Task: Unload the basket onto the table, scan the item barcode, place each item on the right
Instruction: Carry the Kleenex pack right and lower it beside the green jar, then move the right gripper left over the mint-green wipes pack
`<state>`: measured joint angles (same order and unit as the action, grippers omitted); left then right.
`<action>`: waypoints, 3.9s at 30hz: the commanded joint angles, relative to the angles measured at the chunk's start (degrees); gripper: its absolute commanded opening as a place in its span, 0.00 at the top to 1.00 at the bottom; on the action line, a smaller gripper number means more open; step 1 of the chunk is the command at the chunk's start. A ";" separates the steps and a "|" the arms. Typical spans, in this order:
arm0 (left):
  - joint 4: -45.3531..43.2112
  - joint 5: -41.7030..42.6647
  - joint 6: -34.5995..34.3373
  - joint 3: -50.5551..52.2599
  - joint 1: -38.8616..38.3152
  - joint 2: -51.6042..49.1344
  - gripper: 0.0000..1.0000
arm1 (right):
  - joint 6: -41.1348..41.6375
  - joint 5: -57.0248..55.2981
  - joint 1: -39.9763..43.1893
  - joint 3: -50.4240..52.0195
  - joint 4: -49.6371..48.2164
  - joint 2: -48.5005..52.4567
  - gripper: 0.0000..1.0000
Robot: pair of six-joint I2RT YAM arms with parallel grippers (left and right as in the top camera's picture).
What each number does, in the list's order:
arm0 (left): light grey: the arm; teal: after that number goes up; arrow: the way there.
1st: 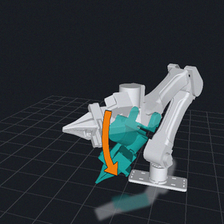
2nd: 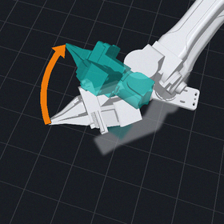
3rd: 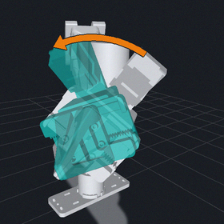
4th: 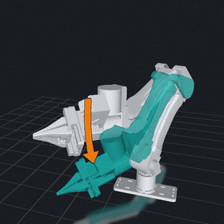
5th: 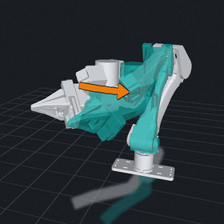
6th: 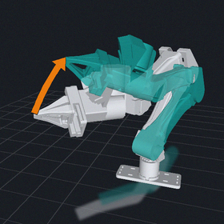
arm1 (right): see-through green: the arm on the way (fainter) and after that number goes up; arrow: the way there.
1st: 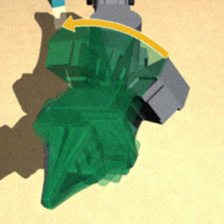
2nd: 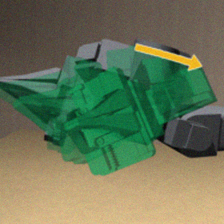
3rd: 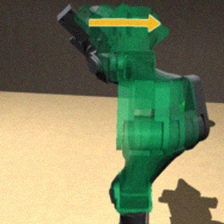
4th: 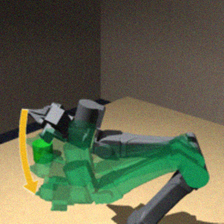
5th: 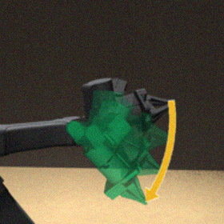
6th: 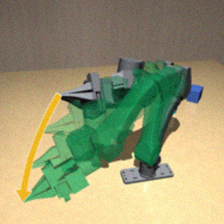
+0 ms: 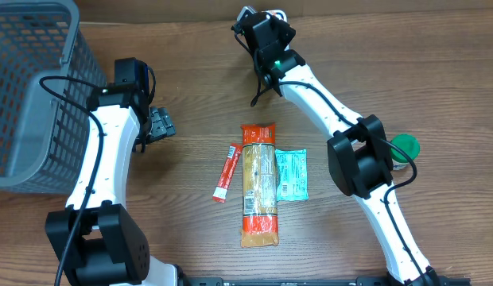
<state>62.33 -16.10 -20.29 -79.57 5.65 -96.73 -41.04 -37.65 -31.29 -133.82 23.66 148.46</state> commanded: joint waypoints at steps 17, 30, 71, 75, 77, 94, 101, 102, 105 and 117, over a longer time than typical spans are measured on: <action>0.00 -0.37 1.46 -1.05 -0.07 1.20 0.00 | 48.33 15.54 6.51 -0.83 50.82 -40.89 0.96; -0.02 -0.37 1.46 -1.05 -0.07 1.20 0.00 | 49.57 43.63 30.86 12.87 68.26 -43.45 0.96; 0.00 -0.37 1.46 -1.05 -0.07 1.20 0.00 | 42.05 61.29 21.94 44.13 47.60 -43.45 0.45; 0.00 -0.37 1.46 -1.05 -0.07 1.20 0.00 | 42.05 61.31 17.16 47.71 46.86 -43.45 0.43; 0.00 -0.37 1.46 -1.05 -0.07 1.20 0.00 | 42.07 61.29 14.16 50.42 44.48 -43.45 0.42; -0.02 -0.37 1.46 -1.05 -0.07 1.20 0.00 | 42.51 54.62 3.89 64.37 25.64 -43.32 0.14; -0.02 -0.37 1.46 -1.05 -0.07 1.20 0.00 | 42.49 52.63 3.93 64.41 25.64 -43.32 0.11; 0.00 -0.37 1.46 -1.05 -0.07 1.20 0.00 | 42.49 52.65 3.93 64.41 25.62 -43.32 0.10; 0.00 -0.37 1.46 -1.05 -0.07 1.20 0.00 | 42.49 52.65 3.93 64.41 25.44 -43.32 0.07; 0.00 -0.37 1.46 -1.05 -0.07 1.20 0.00 | 42.51 52.15 3.93 64.46 20.79 -42.84 0.05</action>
<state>62.33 -16.10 -20.29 -79.57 5.65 -96.73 1.52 15.42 -27.38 -69.95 45.69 105.60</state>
